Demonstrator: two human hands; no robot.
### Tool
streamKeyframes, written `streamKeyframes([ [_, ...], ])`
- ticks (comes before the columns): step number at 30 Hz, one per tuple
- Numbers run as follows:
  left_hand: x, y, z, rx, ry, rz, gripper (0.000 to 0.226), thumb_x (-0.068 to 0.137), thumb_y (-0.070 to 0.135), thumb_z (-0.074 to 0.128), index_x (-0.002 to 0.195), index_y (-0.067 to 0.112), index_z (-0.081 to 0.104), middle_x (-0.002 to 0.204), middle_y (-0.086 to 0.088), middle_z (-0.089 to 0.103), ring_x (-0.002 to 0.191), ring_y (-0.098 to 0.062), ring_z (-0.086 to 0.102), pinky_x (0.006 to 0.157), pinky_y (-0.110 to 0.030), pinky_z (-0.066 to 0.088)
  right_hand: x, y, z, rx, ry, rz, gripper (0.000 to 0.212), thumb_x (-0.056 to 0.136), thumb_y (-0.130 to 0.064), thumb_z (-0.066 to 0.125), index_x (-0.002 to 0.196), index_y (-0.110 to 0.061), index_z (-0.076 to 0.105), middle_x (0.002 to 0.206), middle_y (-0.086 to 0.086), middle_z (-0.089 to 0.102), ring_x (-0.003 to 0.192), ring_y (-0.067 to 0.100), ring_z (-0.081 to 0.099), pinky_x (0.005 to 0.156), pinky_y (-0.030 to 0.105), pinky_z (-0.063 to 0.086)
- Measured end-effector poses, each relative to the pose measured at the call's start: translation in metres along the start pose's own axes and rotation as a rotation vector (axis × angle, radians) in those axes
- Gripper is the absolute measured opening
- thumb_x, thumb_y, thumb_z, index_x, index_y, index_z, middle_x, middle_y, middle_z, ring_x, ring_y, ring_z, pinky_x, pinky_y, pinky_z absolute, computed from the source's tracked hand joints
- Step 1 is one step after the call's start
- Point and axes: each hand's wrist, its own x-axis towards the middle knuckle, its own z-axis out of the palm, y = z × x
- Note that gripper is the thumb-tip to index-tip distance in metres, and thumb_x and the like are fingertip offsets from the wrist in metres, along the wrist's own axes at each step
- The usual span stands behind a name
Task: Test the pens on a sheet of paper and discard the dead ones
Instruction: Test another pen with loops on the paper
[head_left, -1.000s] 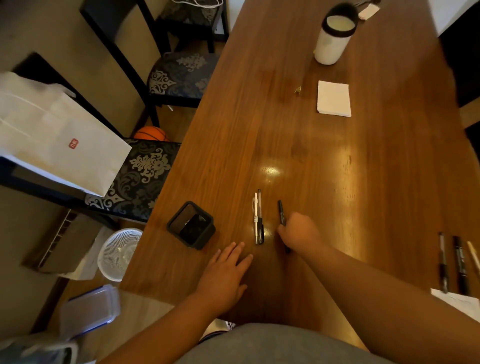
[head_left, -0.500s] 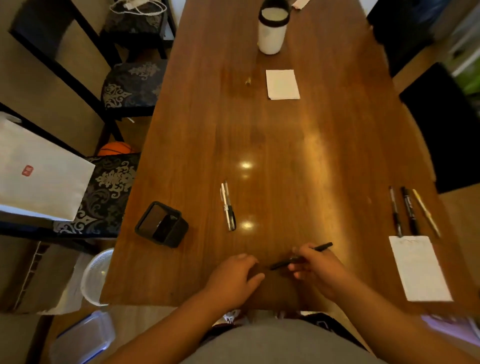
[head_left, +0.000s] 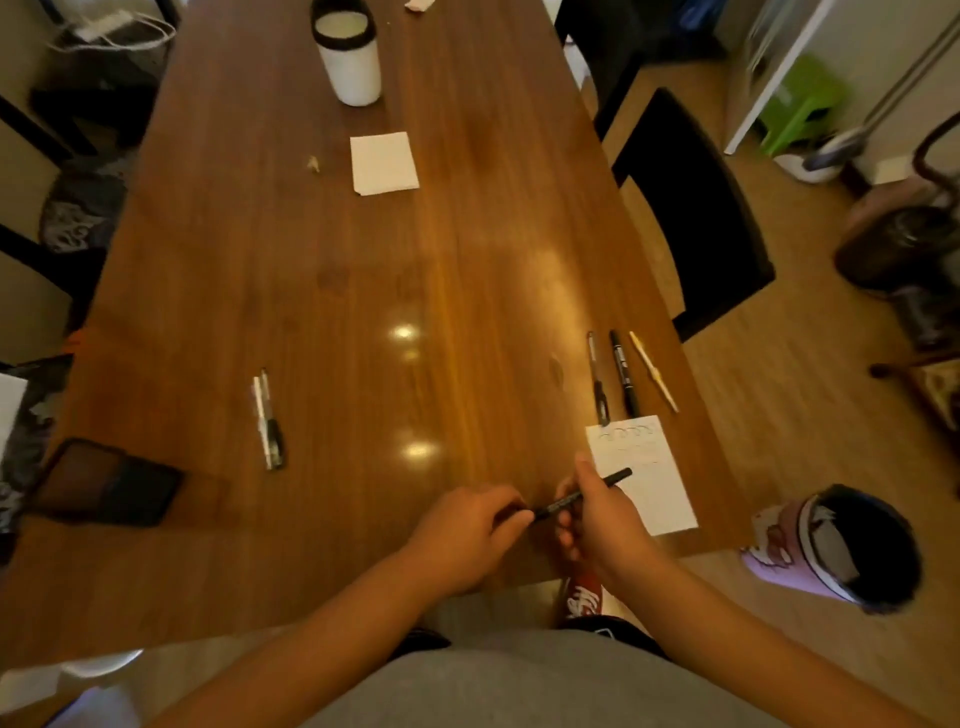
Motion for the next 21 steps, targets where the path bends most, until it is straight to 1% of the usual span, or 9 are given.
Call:
streamKeyframes([
  [2, 0.014, 0.022, 0.019, -0.015, 0.006, -0.022, 0.019, 0.094, 0.044, 0.054, 0.101, 0.029, 0.063, 0.090, 0.013, 0.062, 0.079, -0.004, 0.057, 0.068, -0.023, 0.045, 0.007, -0.007, -0.030, 0.005, -0.045, -0.009, 0.052, 0.096, -0.057, 0.041, 0.078, -0.013, 0.061, 0.057, 0.005, 0.060, 0.046, 0.016, 0.056, 0.047, 0.026, 0.044],
  [3, 0.022, 0.031, 0.028, -0.011, 0.007, -0.029, 0.014, 0.093, 0.044, 0.056, 0.101, 0.033, 0.061, 0.089, 0.016, 0.059, 0.079, -0.001, 0.055, 0.067, -0.020, 0.043, 0.011, -0.010, -0.046, 0.005, -0.071, -0.008, 0.049, 0.096, -0.056, 0.044, 0.080, -0.013, 0.062, 0.058, 0.005, 0.061, 0.046, 0.015, 0.056, 0.047, 0.025, 0.044],
  [5, 0.036, 0.049, 0.043, 0.032, 0.027, -0.041, 0.013, 0.092, 0.044, 0.058, 0.102, 0.037, 0.059, 0.089, 0.019, 0.055, 0.082, 0.001, 0.053, 0.068, -0.016, 0.040, 0.018, -0.015, -0.073, -0.006, -0.134, -0.007, 0.045, 0.096, -0.053, 0.048, 0.084, -0.012, 0.062, 0.059, 0.005, 0.063, 0.047, 0.013, 0.057, 0.046, 0.024, 0.045],
  [7, 0.050, 0.066, 0.057, 0.099, 0.064, -0.044, 0.016, 0.091, 0.044, 0.059, 0.105, 0.036, 0.059, 0.093, 0.017, 0.059, 0.086, -0.002, 0.055, 0.071, -0.016, 0.041, 0.025, -0.021, -0.095, 0.002, -0.183, 0.004, 0.042, 0.095, -0.050, 0.052, 0.087, -0.011, 0.063, 0.061, 0.005, 0.064, 0.048, 0.013, 0.057, 0.046, 0.024, 0.044],
  [9, 0.060, 0.081, 0.071, 0.148, 0.084, -0.071, 0.023, 0.091, 0.043, 0.059, 0.112, 0.033, 0.057, 0.103, 0.010, 0.063, 0.093, -0.008, 0.058, 0.077, -0.020, 0.047, 0.030, -0.026, -0.113, 0.026, -0.206, 0.037, 0.039, 0.095, -0.048, 0.054, 0.087, -0.010, 0.062, 0.061, 0.005, 0.063, 0.048, 0.013, 0.057, 0.045, 0.023, 0.044],
  [11, 0.067, 0.094, 0.083, 0.178, 0.102, -0.105, 0.029, 0.091, 0.042, 0.060, 0.117, 0.032, 0.053, 0.109, 0.006, 0.065, 0.095, -0.011, 0.060, 0.078, -0.022, 0.049, 0.033, -0.027, -0.128, 0.039, -0.230, 0.064, 0.038, 0.094, -0.047, 0.056, 0.086, -0.010, 0.062, 0.060, 0.005, 0.062, 0.048, 0.013, 0.057, 0.044, 0.022, 0.043],
  [14, 0.074, 0.106, 0.093, 0.241, 0.137, -0.116, 0.028, 0.092, 0.043, 0.058, 0.115, 0.030, 0.049, 0.106, 0.003, 0.066, 0.087, -0.010, 0.057, 0.069, -0.020, 0.046, 0.036, -0.032, -0.144, 0.037, -0.246, 0.082, 0.038, 0.094, -0.046, 0.056, 0.086, -0.010, 0.063, 0.060, 0.005, 0.062, 0.050, 0.013, 0.056, 0.046, 0.023, 0.043],
  [18, 0.073, 0.113, 0.096, 0.321, 0.146, -0.128, 0.024, 0.096, 0.044, 0.053, 0.113, 0.027, 0.051, 0.101, 0.003, 0.066, 0.081, -0.010, 0.056, 0.067, -0.022, 0.047, 0.035, -0.038, -0.151, 0.039, -0.267, 0.144, 0.038, 0.095, -0.046, 0.056, 0.084, -0.010, 0.063, 0.058, 0.005, 0.062, 0.049, 0.013, 0.055, 0.048, 0.022, 0.043],
  [21, 0.072, 0.114, 0.097, 0.327, 0.160, -0.125, 0.023, 0.096, 0.044, 0.051, 0.111, 0.026, 0.055, 0.099, 0.004, 0.067, 0.075, -0.006, 0.051, 0.062, -0.017, 0.039, 0.034, -0.043, -0.153, 0.027, -0.289, 0.151, 0.038, 0.095, -0.045, 0.056, 0.086, -0.009, 0.063, 0.058, 0.005, 0.062, 0.048, 0.012, 0.055, 0.045, 0.021, 0.043],
])
